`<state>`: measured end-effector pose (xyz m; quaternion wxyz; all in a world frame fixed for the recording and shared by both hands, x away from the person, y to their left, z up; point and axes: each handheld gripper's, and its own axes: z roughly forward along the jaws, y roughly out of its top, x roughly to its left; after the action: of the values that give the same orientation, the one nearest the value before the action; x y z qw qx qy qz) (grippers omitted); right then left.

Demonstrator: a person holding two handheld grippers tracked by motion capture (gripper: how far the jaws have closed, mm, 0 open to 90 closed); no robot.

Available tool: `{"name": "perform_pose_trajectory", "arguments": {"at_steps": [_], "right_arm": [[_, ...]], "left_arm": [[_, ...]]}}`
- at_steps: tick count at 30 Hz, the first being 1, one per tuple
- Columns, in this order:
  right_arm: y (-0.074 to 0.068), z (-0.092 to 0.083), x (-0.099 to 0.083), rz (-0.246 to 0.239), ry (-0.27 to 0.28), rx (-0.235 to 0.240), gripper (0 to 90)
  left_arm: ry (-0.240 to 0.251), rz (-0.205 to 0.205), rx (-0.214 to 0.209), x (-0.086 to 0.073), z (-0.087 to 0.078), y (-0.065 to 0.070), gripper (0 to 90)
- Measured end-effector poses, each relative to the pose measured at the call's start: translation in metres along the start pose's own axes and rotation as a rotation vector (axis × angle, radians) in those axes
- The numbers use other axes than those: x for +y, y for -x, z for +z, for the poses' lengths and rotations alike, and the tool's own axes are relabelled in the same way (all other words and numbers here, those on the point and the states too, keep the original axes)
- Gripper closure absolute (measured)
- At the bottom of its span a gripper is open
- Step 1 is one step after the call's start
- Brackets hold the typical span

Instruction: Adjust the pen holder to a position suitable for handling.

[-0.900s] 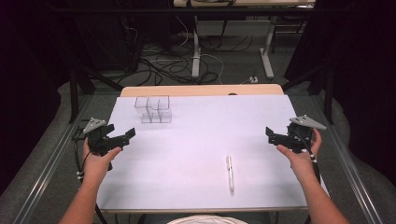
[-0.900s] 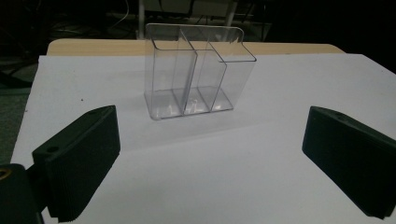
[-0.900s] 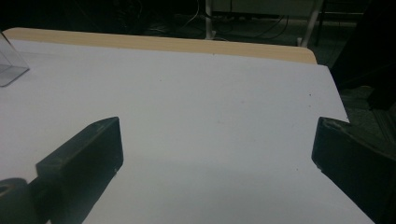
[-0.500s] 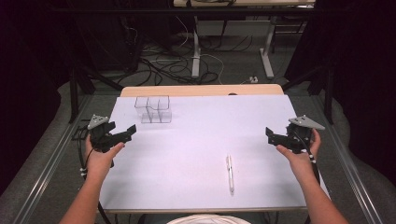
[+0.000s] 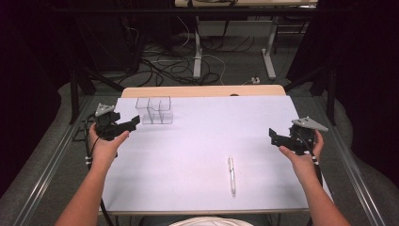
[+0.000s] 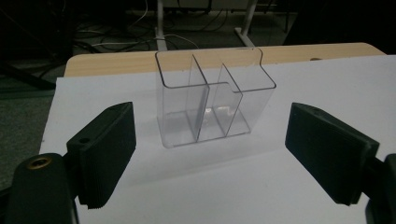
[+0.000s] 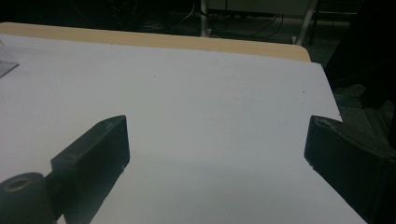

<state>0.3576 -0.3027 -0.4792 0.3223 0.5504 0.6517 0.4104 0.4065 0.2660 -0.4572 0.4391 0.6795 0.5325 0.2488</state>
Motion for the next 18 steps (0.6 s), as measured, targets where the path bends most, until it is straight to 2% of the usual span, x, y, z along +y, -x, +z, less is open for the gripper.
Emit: {"name": "perform_pose_trajectory", "arguments": {"at_steps": [6, 11, 18], "right_arm": [[0.001, 0.001, -0.001, -0.006, 0.003, -0.003, 6.8], [-0.001, 0.002, -0.001, -0.002, 0.005, 0.004, 7.1], [0.000, 0.001, -0.002, 0.003, -0.008, 0.007, 7.6]], "left_arm": [[0.012, 0.029, 0.015, 0.017, 0.005, 0.002, 17.9], [0.010, 0.033, 0.024, 0.026, 0.010, 0.005, 18.3], [0.016, 0.011, 0.044, 0.033, 0.019, 0.001, 22.0]]}}
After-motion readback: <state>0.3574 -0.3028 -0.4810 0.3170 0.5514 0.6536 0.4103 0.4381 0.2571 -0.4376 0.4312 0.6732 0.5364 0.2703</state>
